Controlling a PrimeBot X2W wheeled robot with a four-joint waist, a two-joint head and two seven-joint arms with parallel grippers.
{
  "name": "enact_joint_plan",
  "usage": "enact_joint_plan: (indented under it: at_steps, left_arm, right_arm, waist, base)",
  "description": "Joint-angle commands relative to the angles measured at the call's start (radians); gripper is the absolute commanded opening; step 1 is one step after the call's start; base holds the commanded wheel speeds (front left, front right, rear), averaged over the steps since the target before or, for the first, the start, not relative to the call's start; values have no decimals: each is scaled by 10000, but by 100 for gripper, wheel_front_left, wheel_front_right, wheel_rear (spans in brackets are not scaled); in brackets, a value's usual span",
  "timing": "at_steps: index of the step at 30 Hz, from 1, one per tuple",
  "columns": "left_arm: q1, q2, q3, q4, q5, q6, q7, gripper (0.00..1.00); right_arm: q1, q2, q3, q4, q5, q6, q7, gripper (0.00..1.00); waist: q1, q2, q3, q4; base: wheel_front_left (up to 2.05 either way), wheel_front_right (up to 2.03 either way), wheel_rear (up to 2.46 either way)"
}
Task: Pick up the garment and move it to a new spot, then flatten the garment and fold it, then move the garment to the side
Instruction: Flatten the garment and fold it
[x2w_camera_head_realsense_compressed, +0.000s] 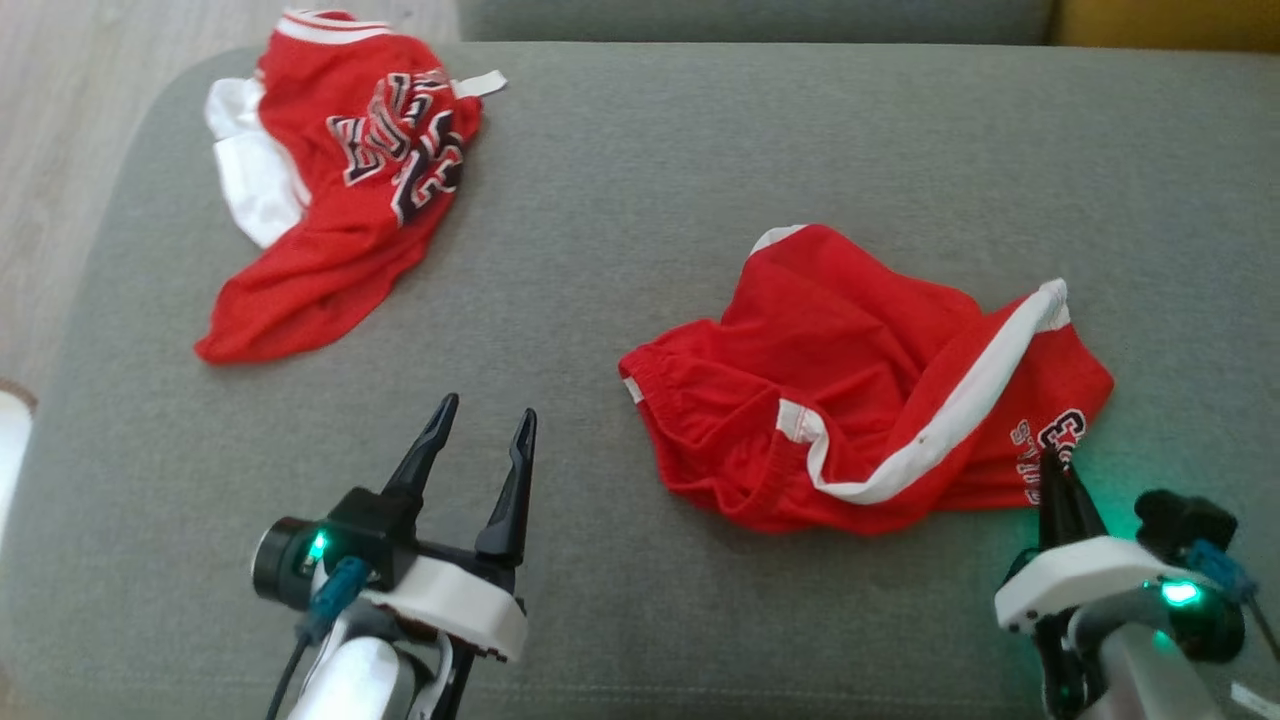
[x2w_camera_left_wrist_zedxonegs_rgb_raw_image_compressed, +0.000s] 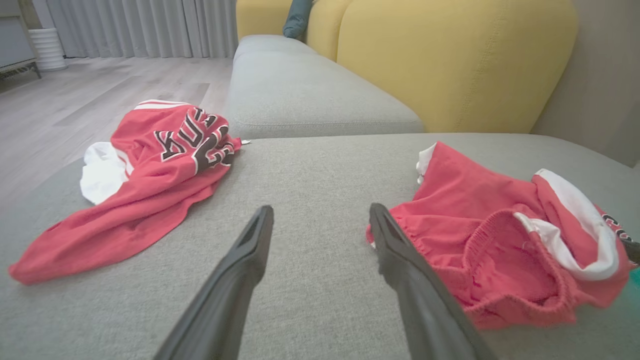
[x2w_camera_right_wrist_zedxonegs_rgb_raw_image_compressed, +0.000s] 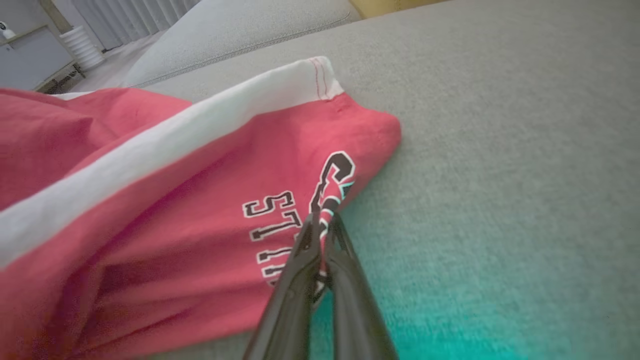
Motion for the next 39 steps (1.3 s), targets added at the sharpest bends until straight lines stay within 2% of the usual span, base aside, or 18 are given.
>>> enact_joint_plan:
  at_steps: [1,10,11,12,13,29,39]
  left_arm:
    - [-259,-3,427,-374,119,-50,-120,100]
    - [-135,-126,1037,-590,157,-194,-120,100]
    - [-97,-144,1088,-600,154,-214,-120,100]
    - [-53,-168,1133,-613,146,-237,-120,100]
    - [-2,-198,1177,-629,128,-262,-120,100]
    - [732,-668,1507,-30,-164,-285,-120,100]
    - [953,-755,1790,82,-119,-87,-120,100]
  right_arm:
    - [-55,-26,389,-414,214,73,-191,0]
    - [986,-25,1071,-1753,668,73,-286,0]
    - [1055,-25,1101,-1797,680,73,-286,35]
    - [1117,-25,1130,-1843,686,73,-286,76]
    - [1167,-25,1151,-1939,667,73,-287,100]
    - [1580,-24,537,-4217,-315,73,-288,100]
    - [1678,-24,1092,-4772,-402,73,-288,100]
  waist:
    - [0,0,11,-153]
    - [0,0,-123,-587]
    - [0,0,-165,-613]
    - [0,0,-211,-633]
    - [0,0,-260,-651]
    - [0,0,-1388,-571]
    - [0,0,-1620,-429]
  base:
    - [0,0,0]
    - [0,0,0]
    - [0,0,0]
    - [0,0,0]
    - [0,0,0]
    - [0,0,0]
    - [0,0,0]
